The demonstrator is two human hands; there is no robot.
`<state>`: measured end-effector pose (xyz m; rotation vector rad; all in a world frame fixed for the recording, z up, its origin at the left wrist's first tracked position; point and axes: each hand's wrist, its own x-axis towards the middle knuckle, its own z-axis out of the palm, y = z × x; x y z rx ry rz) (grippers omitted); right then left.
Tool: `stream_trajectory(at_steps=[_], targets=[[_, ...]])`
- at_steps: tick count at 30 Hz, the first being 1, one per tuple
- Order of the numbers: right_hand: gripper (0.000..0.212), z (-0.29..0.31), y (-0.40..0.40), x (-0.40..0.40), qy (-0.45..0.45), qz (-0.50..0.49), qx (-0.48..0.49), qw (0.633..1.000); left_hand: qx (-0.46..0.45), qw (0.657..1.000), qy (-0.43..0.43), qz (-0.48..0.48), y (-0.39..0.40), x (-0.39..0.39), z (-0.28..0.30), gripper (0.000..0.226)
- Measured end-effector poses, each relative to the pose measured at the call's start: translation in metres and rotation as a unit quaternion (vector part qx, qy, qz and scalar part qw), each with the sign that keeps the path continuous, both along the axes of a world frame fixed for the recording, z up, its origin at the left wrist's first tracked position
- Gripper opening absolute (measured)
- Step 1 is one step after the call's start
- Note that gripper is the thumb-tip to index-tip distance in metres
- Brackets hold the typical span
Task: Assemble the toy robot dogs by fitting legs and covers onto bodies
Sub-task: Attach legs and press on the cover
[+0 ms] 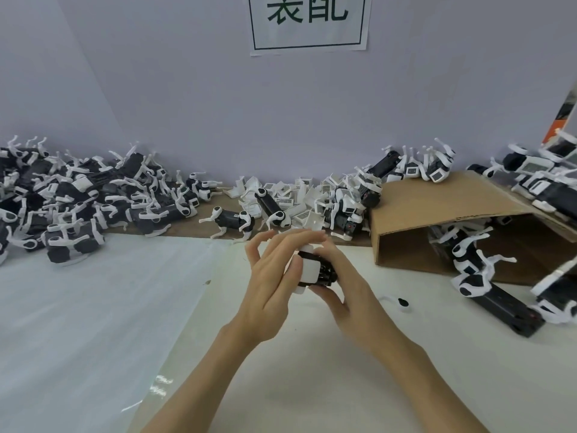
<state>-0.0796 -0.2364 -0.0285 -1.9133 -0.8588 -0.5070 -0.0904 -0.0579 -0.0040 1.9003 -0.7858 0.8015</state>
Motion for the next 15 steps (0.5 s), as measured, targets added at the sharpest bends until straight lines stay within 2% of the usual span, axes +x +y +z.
stream_trajectory(at_steps=[2,5,9,13,15], targets=[[0.052,0.001,-0.002,0.002,-0.003,-0.017,0.005,1.000,-0.017,0.999,0.033,-0.013,0.002,0.001,-0.001,0.046],[0.051,0.002,-0.006,0.003,-0.014,-0.080,0.007,0.997,-0.055,0.997,0.057,0.018,0.003,0.004,-0.001,0.045],[0.056,0.001,-0.002,-0.003,-0.059,-0.165,-0.038,0.984,-0.125,0.988,0.089,0.025,-0.003,0.001,-0.004,0.048],[0.058,-0.002,0.008,-0.007,-0.122,-0.181,-0.047,0.975,-0.297,0.938,0.174,0.032,-0.008,-0.001,-0.003,0.048],[0.057,0.001,0.009,-0.008,-0.155,-0.199,-0.050,0.966,-0.351,0.912,0.212,0.005,-0.005,0.003,0.000,0.041]])
